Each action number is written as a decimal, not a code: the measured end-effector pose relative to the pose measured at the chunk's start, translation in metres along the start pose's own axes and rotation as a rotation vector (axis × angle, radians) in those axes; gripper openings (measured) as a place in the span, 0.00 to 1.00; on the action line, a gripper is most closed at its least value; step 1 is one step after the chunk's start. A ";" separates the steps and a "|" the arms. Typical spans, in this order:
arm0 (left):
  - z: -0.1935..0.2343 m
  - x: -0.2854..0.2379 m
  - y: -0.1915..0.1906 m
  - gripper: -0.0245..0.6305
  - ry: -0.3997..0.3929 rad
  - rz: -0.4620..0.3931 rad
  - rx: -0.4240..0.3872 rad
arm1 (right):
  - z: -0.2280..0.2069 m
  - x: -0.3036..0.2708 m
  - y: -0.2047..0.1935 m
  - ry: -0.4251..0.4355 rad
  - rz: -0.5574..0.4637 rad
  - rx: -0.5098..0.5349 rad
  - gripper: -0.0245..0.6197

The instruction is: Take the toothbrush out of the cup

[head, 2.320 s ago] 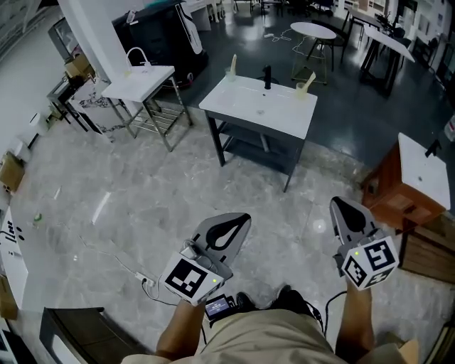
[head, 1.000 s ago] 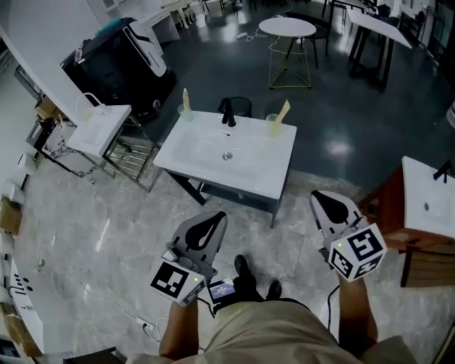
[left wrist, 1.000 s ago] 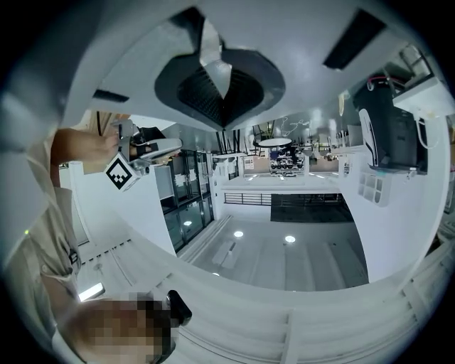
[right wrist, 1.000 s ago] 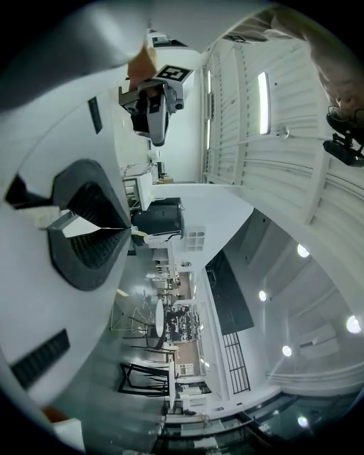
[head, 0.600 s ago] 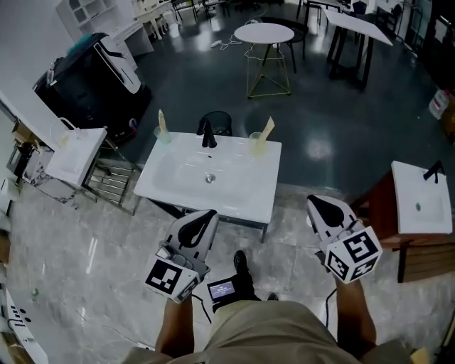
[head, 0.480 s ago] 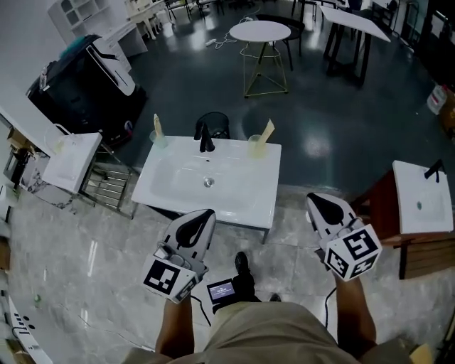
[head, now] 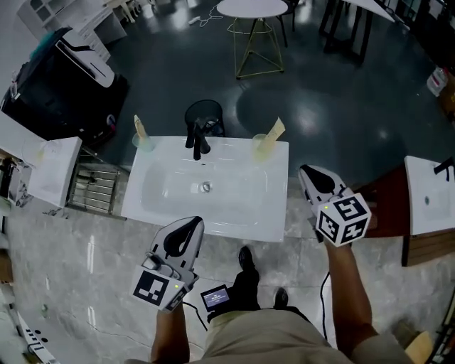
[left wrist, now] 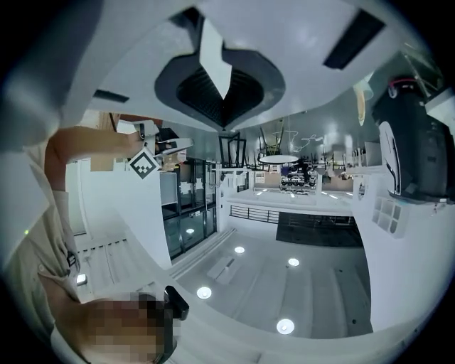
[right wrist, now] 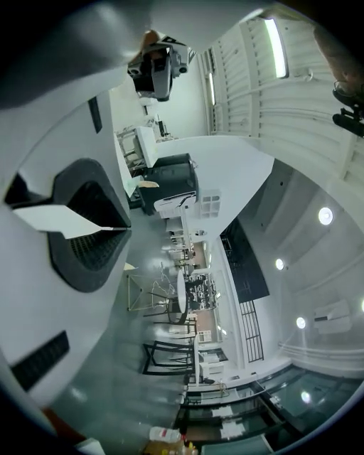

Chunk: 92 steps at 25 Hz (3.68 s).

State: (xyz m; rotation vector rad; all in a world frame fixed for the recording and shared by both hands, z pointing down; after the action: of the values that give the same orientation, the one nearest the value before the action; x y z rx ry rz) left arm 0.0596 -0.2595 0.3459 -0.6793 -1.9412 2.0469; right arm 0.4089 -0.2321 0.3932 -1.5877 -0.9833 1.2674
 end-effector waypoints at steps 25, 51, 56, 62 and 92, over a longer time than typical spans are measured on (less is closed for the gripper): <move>0.097 -0.072 -0.105 0.05 -0.039 0.149 0.133 | -0.085 -0.240 -0.095 -0.130 0.136 -0.203 0.23; -0.018 0.047 0.012 0.05 0.062 -0.043 0.004 | 0.062 0.047 0.068 -0.010 -0.231 0.154 0.09; -0.056 0.088 0.026 0.05 0.086 -0.064 -0.002 | 0.091 0.107 0.073 0.023 -0.243 0.171 0.09; -0.103 0.125 0.037 0.05 0.120 -0.090 -0.054 | 0.107 0.166 0.071 0.039 -0.289 0.192 0.09; 0.103 0.551 -0.011 0.05 0.187 -0.115 -0.052 | 0.498 0.148 0.051 -0.081 -0.266 0.185 0.09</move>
State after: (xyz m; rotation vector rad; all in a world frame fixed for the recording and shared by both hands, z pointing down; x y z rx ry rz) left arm -0.4675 -0.0859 0.2656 -0.7250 -1.8865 1.8029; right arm -0.0508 -0.0385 0.2405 -1.2285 -1.0561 1.2063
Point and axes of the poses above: the fingertips, and each gripper's own axes: x backward along the fingers, z to its left, y out of its top, the point moved 10 cm from there along x, backward along the fingers, and after that the axes turned 1 degree about -z, right-handed, at the moved point
